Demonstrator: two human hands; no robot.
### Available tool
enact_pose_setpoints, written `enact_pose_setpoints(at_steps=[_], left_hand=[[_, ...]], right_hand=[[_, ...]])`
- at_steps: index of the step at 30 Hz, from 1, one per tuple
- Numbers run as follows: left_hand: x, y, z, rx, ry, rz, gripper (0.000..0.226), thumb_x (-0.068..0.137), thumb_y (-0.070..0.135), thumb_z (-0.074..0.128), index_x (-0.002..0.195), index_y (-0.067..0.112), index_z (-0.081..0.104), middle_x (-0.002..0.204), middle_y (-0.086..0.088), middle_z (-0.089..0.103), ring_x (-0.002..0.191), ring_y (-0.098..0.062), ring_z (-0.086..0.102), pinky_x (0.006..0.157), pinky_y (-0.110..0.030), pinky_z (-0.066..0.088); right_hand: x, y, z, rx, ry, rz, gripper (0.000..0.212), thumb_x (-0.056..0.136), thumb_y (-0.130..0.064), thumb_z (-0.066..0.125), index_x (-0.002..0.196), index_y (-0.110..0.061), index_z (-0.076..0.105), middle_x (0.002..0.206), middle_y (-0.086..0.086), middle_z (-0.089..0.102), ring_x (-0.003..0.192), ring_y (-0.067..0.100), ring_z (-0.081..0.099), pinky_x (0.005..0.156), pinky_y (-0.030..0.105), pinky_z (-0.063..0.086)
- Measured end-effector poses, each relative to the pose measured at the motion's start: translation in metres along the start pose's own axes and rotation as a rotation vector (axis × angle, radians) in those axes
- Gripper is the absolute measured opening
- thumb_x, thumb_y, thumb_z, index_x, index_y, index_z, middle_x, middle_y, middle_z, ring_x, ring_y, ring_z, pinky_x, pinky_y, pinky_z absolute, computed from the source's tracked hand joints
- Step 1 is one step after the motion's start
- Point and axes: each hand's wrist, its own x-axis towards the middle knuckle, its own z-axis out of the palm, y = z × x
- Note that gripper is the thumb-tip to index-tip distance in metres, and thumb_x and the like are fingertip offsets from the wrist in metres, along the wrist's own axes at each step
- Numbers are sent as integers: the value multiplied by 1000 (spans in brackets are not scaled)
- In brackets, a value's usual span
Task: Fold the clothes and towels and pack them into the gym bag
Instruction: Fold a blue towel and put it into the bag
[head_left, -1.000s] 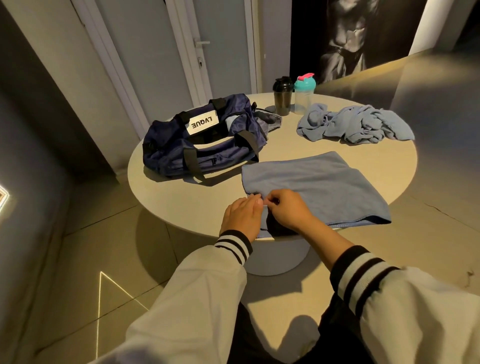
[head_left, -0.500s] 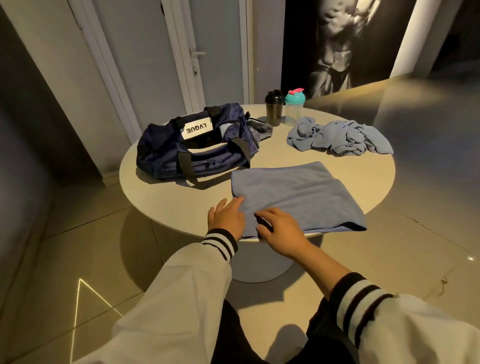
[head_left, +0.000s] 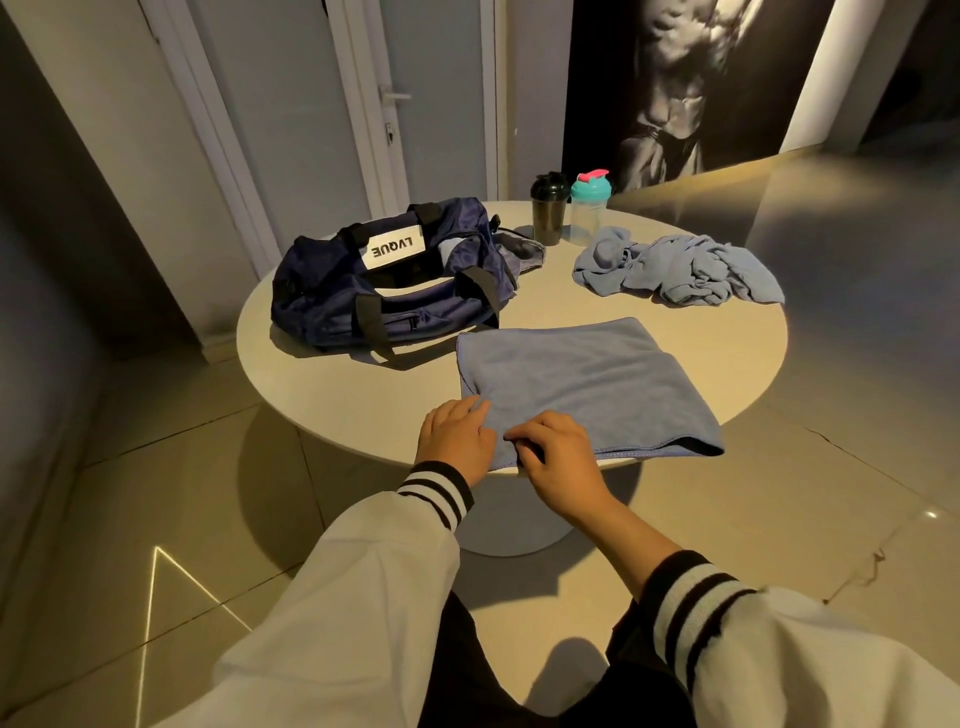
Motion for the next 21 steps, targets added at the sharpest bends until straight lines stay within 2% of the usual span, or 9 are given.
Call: enact_pose_setpoints(at_steps=[3, 6, 8, 11, 13, 15, 17, 18, 21], left_hand=[[-3, 2, -2, -93, 72, -44, 50, 103, 26, 40, 152, 22, 35, 157, 0, 34, 142, -22, 30, 122, -37, 20], [-6, 4, -4, -285, 141, -107, 46, 98, 16, 48, 144, 15, 45, 151, -2, 37, 132, -26, 40, 115, -40, 36], [-4, 3, -3, -350, 154, -124, 50, 98, 12, 48, 147, 14, 40, 155, -1, 28, 134, -28, 41, 113, -42, 40], [-4, -1, -3, -375, 187, -134, 61, 98, 7, 47, 154, 18, 28, 163, 4, 11, 144, -26, 29, 117, -44, 36], [-9, -3, -3, -415, 258, -80, 59, 97, 5, 48, 152, 21, 34, 160, 0, 23, 143, -24, 29, 118, -44, 33], [-14, -3, -3, -445, 274, -3, 44, 100, 14, 50, 143, 23, 49, 146, -3, 47, 135, -23, 40, 114, -43, 38], [-18, -2, -3, -324, 192, 62, 33, 101, 33, 52, 133, 27, 59, 135, 2, 57, 128, -20, 47, 112, -38, 37], [-20, -2, -3, -221, 150, 93, 35, 101, 39, 51, 133, 28, 59, 138, 4, 56, 130, -19, 45, 113, -35, 34], [-21, -2, -2, -108, 91, 89, 42, 104, 33, 45, 145, 29, 47, 156, 3, 37, 142, -20, 33, 119, -33, 21]], right_hand=[[2, -5, -2, 11, -1, 25, 24, 94, -16, 58, 109, -26, 73, 98, -5, 61, 101, 17, 52, 89, 31, 35], [7, -9, -3, -76, -24, 36, 27, 93, -22, 55, 114, -30, 71, 99, -6, 57, 104, 15, 48, 88, 32, 28], [7, -9, -2, -101, -57, 32, 30, 94, -28, 53, 120, -32, 68, 103, -6, 57, 108, 15, 47, 89, 31, 25], [8, -3, -3, -72, -103, 25, 34, 96, -35, 54, 128, -34, 64, 114, -9, 60, 114, 13, 45, 94, 28, 25], [8, 1, -5, -15, -125, 10, 35, 96, -33, 55, 129, -33, 64, 119, -9, 62, 116, 13, 47, 97, 28, 28], [5, 4, -8, 51, -130, -25, 34, 94, -28, 54, 125, -30, 68, 119, -8, 65, 114, 14, 51, 100, 33, 38], [-2, 6, -10, 69, -87, -48, 28, 92, -21, 56, 115, -25, 72, 112, -6, 65, 108, 14, 52, 93, 34, 44], [-6, 8, -10, 44, -33, -48, 24, 91, -19, 58, 109, -23, 74, 106, -5, 65, 104, 15, 53, 89, 33, 45], [-14, 14, -13, -67, 95, -1, 18, 89, -18, 63, 101, -23, 75, 95, -5, 62, 96, 20, 55, 86, 33, 36]])
